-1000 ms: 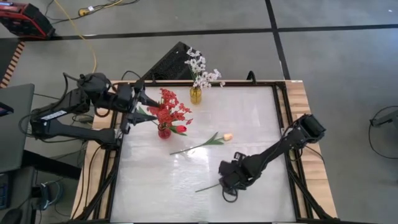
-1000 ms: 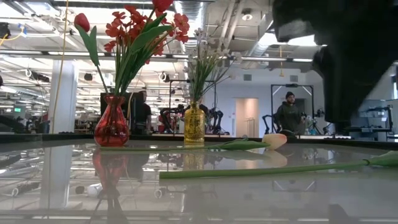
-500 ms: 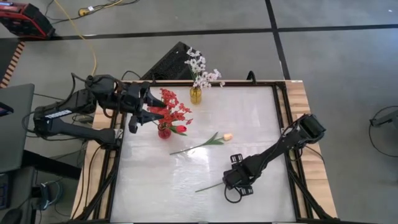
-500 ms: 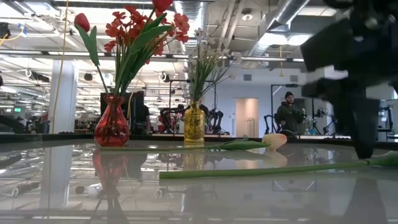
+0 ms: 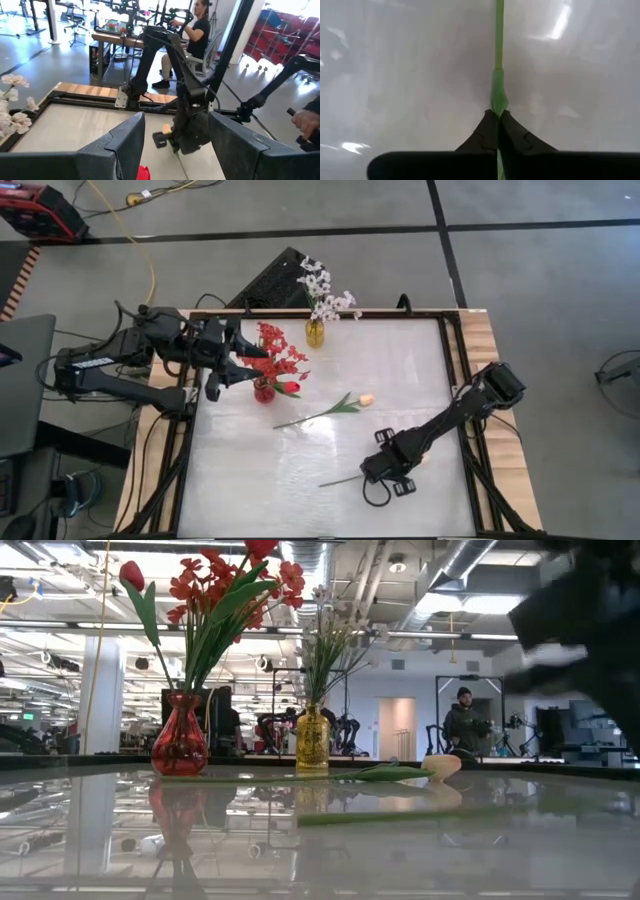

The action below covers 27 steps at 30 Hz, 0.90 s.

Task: Sort flowers into vase by color
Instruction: Put the bottom red tulip into the yellow flower vase

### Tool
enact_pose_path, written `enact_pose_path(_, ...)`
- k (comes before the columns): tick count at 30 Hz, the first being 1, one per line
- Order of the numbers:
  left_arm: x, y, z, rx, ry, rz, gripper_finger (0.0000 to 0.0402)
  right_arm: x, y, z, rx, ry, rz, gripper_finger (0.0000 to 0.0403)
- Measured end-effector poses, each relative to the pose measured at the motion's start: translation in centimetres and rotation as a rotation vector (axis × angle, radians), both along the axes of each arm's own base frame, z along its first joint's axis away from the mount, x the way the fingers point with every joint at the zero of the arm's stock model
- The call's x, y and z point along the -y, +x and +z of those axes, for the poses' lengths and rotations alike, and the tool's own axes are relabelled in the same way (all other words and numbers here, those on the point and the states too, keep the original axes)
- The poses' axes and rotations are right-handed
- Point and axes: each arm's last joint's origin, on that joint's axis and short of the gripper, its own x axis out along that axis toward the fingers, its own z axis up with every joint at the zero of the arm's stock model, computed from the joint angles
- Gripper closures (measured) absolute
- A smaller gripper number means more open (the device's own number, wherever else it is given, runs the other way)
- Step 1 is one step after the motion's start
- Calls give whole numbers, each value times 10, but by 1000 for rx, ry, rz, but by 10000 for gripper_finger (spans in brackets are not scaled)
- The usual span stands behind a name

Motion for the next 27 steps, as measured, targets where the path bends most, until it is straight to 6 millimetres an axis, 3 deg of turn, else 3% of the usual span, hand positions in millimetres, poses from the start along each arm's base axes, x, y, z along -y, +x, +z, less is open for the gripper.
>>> enact_pose_path(4,0,1,2,18,-68,3,196,11,1,49,25,-3,39,375)
enact_pose_path(9,0,21,2,24,-268,-34,196,43,1,115,194,-227,131,384)
enact_pose_path(14,1,54,-9,-31,-427,-108,196,62,2,179,446,-489,468,384)
enact_pose_path(17,0,70,-17,-81,-481,-99,196,66,6,212,586,-739,604,384)
enact_pose_path(23,-2,93,-29,-128,-583,-79,196,77,32,256,738,-1150,746,381)
enact_pose_path(27,-3,102,-33,-144,-622,-125,196,89,49,269,754,-1307,824,382)
